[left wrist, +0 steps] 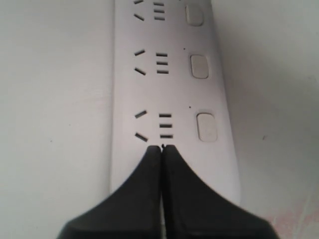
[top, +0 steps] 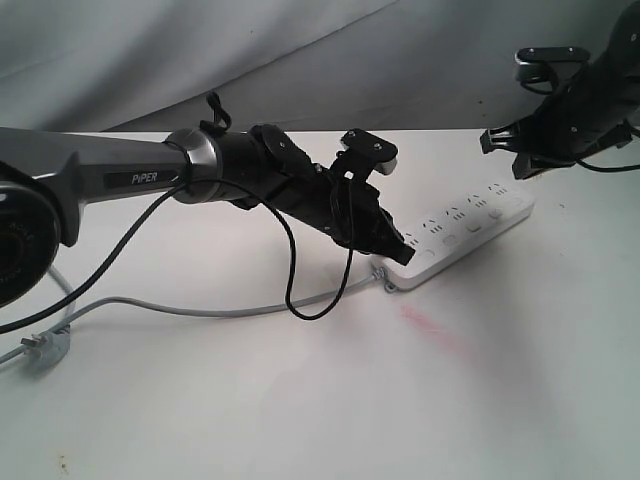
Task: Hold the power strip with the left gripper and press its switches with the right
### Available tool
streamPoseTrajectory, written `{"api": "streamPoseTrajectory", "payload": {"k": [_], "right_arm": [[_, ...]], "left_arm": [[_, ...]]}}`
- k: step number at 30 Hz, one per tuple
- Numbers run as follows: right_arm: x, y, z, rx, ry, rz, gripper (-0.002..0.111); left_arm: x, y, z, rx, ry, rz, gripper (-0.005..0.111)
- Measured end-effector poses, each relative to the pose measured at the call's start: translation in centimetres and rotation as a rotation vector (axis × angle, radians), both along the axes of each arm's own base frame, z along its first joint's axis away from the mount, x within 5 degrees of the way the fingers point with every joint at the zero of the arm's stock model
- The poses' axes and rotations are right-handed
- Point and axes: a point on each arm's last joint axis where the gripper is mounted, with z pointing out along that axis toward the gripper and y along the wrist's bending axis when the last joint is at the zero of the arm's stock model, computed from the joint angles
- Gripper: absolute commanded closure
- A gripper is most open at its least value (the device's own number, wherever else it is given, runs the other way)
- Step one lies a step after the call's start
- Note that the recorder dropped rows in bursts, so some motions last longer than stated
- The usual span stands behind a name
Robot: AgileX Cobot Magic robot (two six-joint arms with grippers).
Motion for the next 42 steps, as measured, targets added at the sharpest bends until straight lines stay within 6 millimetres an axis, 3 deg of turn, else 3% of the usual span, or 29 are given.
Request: {"api": "streamPoseTrajectory", "payload": {"k": [5, 18, 36, 42], "right_arm": [[0.0, 0.5, -2.3, -0.005, 0.067, 0.016, 0.108], [0.1, 1.3, -5.1, -0.016, 0.121, 0.035, 0.108], [0.6, 1.3, -4.3, -0.005, 0.054, 0.025, 0.108], [0.6, 1.4, -5.2, -0.008, 0.072, 0.024, 0.108]], "left_arm": [[0.0, 0.0, 0.0, 0.0, 0.0, 0.0, 0.107], [0.0, 0.0, 0.0, -0.001, 0.003, 0.001, 0.107], [0.0, 0.0, 0.0, -0.001, 0.006, 0.001, 0.107], [0.0, 0.0, 0.0, -0.001, 0.006, 0.001, 0.107]]}}
